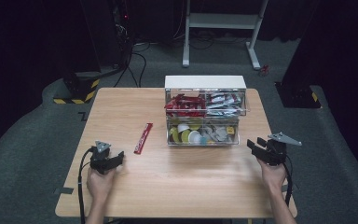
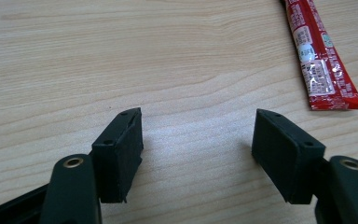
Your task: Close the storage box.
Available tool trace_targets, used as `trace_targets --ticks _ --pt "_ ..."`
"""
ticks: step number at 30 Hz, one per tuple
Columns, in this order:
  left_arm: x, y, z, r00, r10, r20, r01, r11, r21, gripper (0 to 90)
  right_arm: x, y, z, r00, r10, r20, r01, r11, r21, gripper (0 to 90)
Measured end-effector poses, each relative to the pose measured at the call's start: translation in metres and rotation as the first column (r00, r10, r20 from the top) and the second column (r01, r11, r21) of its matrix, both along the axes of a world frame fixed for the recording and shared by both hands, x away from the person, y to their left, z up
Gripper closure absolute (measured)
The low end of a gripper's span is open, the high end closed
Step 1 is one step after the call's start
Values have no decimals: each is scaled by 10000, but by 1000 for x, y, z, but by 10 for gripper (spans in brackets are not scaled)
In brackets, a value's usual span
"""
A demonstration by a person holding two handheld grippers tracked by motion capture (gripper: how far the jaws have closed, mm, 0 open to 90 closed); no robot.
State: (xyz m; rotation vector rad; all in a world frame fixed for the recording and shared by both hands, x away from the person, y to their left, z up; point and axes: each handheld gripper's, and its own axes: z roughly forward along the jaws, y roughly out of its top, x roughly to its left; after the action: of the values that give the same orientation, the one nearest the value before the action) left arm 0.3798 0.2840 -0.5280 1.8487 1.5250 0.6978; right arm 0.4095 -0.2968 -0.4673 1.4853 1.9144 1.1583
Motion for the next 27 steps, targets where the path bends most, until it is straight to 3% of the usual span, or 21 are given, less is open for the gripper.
trace_targets --ticks 21,27 --pt "0 0 0 10000 -2 1 2 10000 1 339 21 2 -27 9958 -429 -804 397 9983 -418 475" --pt "0 0 0 10000 -2 -5 2 10000 -7 338 27 7 -36 9944 -489 -932 406 9952 -894 450"
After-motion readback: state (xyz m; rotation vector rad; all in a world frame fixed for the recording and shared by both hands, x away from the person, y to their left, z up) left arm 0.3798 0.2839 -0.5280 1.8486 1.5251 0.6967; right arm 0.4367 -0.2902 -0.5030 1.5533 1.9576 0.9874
